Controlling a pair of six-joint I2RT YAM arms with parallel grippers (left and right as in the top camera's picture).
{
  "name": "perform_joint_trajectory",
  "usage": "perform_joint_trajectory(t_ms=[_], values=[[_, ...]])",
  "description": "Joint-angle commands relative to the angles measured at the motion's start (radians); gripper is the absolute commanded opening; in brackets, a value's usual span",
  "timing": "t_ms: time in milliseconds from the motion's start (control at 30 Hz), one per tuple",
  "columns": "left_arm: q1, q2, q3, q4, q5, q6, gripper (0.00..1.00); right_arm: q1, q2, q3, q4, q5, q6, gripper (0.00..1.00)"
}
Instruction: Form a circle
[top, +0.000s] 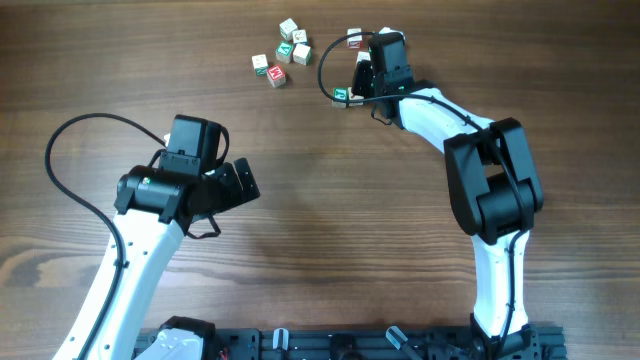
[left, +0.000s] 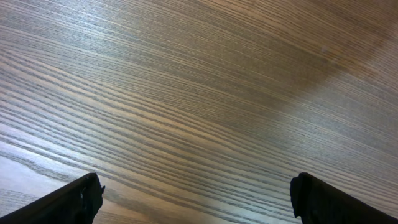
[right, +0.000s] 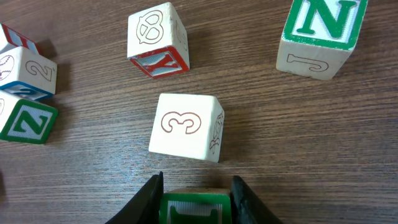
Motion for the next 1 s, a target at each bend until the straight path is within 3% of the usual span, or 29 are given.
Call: perform_joint_trajectory(t_ms=[0, 233, 400, 600, 833, 967], values=[[0.008, -0.002, -0.003, 0.0, 0.008, 0.005, 1.0, -0.003, -0.074, 0.026, -0.065, 0.013, -0.012, 0.26], [0.008, -0.002, -0.003, 0.0, 0.008, 0.005, 1.0, -0.003, -0.525, 0.028, -0.508, 0.076, -0.016, 0.24], [0.008, -0.002, -0.003, 0.0, 0.008, 0.005, 1.0, -0.003, -0.852, 0.027, -0.921, 0.233, 0.208, 0.24], [0.008, -0.002, -0.003, 0.0, 0.008, 0.005, 1.0, -0.003, -0.956, 0.011, -1.327, 0.365, 0.587, 0.24], [0.008, -0.002, -0.003, 0.0, 0.008, 0.005, 1.0, -0.003, -0.952, -0.219, -1.268, 0.363, 0.879, 0.24], [0.008, -0.002, -0.003, 0.0, 0.008, 0.005, 1.0, -0.003, -0.952, -0.412, -1.081, 0.385, 0.97, 0.24]])
